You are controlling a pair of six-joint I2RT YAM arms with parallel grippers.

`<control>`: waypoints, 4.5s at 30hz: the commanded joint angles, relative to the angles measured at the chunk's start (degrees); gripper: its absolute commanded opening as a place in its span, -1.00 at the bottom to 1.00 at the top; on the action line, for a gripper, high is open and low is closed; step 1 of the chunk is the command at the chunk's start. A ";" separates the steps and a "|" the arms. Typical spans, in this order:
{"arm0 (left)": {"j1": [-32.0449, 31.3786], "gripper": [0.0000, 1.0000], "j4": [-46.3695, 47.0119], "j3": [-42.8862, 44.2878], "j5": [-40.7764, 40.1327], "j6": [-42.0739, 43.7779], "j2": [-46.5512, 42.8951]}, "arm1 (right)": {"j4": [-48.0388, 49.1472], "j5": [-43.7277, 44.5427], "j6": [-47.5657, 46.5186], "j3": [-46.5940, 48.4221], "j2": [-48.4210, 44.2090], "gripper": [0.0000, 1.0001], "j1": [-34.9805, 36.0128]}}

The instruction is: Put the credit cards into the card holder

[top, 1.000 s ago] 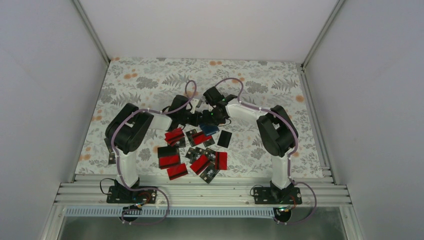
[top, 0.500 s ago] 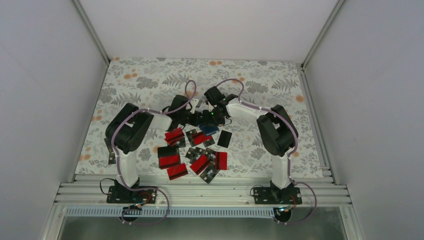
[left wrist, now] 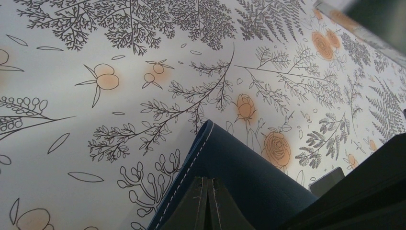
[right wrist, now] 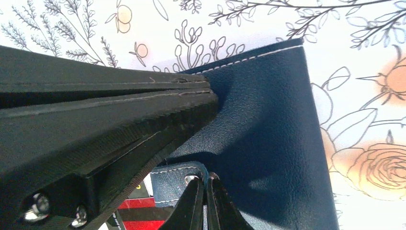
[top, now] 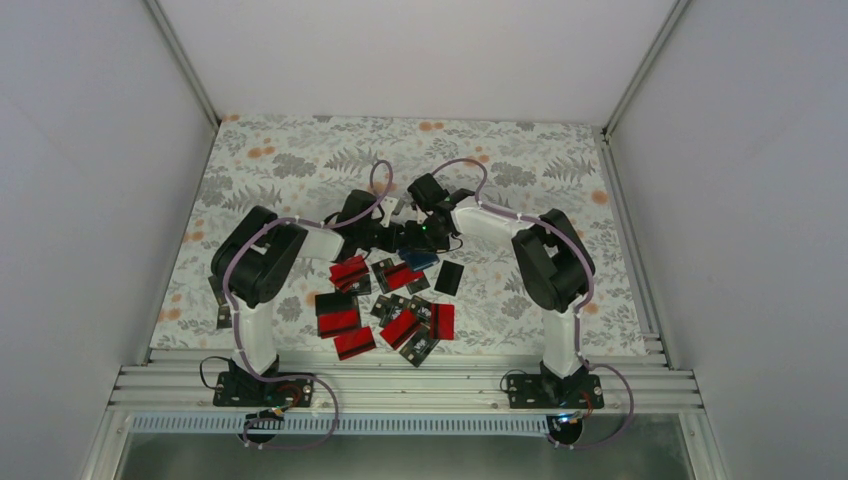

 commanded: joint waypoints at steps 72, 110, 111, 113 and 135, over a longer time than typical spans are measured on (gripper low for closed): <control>-0.04 -0.02 -20.51 5.24 -12.87 0.29 -8.33 | -6.69 -1.93 -9.05 16.06 -1.36 0.37 -7.02; 15.95 1.00 5.70 -21.35 -52.59 17.89 -43.50 | 55.91 39.47 -28.16 -41.06 -34.09 0.99 -27.33; 16.38 1.00 10.09 -23.00 -52.95 19.00 -42.62 | 57.53 39.89 -27.40 -42.11 -32.90 0.99 -27.72; 17.70 1.00 16.34 -25.79 -52.92 20.39 -40.83 | 62.07 41.18 -26.52 -44.83 -30.42 1.00 -28.16; 28.05 1.00 55.40 -38.90 -37.07 22.56 -22.27 | 98.78 5.26 -34.37 -62.03 -28.11 1.00 -39.60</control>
